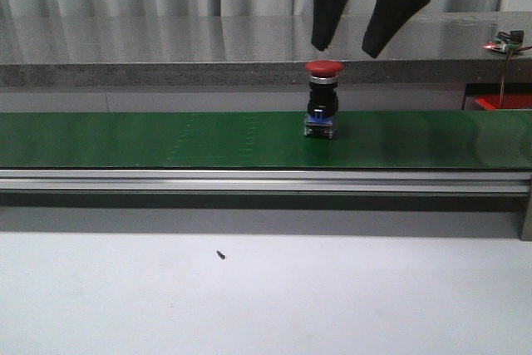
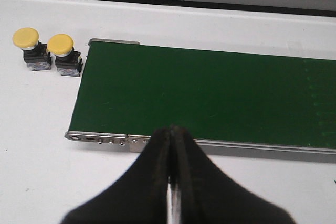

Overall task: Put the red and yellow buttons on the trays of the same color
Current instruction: 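Lower the right gripper, grasp the red button and lift it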

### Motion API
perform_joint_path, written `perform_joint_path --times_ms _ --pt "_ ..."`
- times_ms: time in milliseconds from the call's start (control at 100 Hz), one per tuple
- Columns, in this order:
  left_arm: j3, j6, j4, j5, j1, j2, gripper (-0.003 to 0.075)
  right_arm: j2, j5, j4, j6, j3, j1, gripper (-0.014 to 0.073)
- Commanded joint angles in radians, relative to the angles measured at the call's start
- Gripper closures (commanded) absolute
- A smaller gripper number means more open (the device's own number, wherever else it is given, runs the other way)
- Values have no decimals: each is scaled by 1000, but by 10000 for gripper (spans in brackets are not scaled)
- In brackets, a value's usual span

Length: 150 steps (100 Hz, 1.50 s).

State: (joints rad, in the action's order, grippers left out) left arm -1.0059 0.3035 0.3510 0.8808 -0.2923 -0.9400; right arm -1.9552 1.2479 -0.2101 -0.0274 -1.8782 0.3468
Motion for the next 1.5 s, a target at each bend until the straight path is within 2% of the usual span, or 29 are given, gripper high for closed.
perform_joint_path --times_ms 0,470,540,660,750,950,1180,1310,1490 --pt "-25 -1 30 -56 2 14 740 38 34 19 0 -23 -1 119" --pt "-25 -1 30 -56 2 14 740 -48 -38 34 0 -23 -2 132" --pt "-25 -1 30 -56 2 14 740 -57 -40 40 0 -23 -3 202" --pt "-25 -1 30 -56 2 14 740 -60 -51 44 0 -23 -8 397" --pt "-25 -1 30 -56 2 14 740 -60 -53 44 0 -25 -15 465" --pt "-25 -1 30 -56 2 14 740 -40 -32 45 0 -27 -15 473" --pt "-25 -1 30 -56 2 14 740 31 -8 114 0 -27 -30 473" --pt "-25 -1 30 -56 2 14 740 71 10 123 0 -27 -86 473" --pt "-25 -1 30 -56 2 14 740 102 35 123 0 -27 -229 473"
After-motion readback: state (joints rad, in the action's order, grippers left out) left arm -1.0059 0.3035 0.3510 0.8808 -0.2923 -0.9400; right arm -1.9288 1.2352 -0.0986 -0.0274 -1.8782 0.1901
